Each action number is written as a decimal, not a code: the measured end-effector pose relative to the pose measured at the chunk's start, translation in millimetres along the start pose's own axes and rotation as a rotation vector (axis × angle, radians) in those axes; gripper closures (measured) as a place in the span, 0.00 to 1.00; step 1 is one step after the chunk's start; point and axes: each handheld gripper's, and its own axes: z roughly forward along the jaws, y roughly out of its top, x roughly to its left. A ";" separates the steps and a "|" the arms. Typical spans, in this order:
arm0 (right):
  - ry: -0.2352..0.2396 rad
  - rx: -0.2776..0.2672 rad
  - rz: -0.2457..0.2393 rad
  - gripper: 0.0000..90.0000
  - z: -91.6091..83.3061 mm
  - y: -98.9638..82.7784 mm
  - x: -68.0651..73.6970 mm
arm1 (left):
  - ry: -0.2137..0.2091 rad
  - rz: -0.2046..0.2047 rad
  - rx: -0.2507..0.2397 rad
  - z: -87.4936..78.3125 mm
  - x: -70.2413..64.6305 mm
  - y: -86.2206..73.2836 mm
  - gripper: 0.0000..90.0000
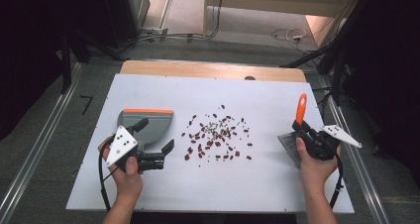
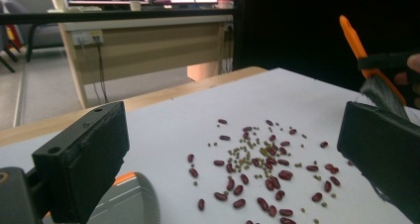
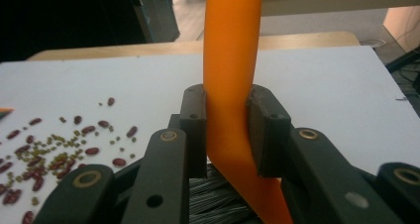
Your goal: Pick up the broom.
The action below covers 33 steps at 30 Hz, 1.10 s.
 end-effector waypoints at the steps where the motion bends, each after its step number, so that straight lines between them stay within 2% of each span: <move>1: 0.000 0.000 0.000 0.78 0.0 0.0 0.0 | -0.009 0.004 0.005 1.9 -1.8 -0.7 0.01; 7: 0.029 -0.069 0.047 0.78 -11.6 8.8 3.8 | -0.054 -0.026 0.016 3.6 -7.9 -2.3 0.01; 11: 0.053 -0.104 0.020 0.78 -19.1 17.9 16.6 | -0.084 -0.049 0.027 5.8 -12.8 -1.5 0.01; 18: 0.131 -0.143 -0.030 0.77 -25.8 28.2 52.6 | -0.108 -0.037 0.026 9.1 -24.2 0.6 0.04; 20: 0.146 -0.149 -0.048 0.78 -26.7 29.5 63.5 | -0.134 -0.058 0.026 11.3 -28.6 1.9 0.04; 22: 0.175 -0.155 -0.052 0.77 -27.6 30.5 73.9 | -0.150 -0.056 0.029 12.9 -32.7 2.5 0.04; 24: 0.188 -0.159 -0.055 0.77 -28.1 30.8 79.1 | -0.162 -0.060 0.032 13.9 -34.6 2.9 0.04; 26: 0.230 -0.162 -0.064 0.77 -29.4 30.5 95.2 | -0.180 -0.066 0.032 15.7 -38.9 3.6 0.04; 28: 0.247 -0.166 -0.078 0.77 -30.2 29.4 106.5 | -0.194 -0.068 0.034 17.3 -43.7 4.4 0.04; 30: 0.249 -0.176 -0.100 0.77 -30.6 27.5 117.7 | -0.210 -0.054 0.027 18.3 -48.1 4.4 0.04; 33: 0.280 -0.174 -0.103 0.77 -29.8 23.8 132.7 | -0.219 -0.048 0.032 20.8 -54.0 4.3 0.04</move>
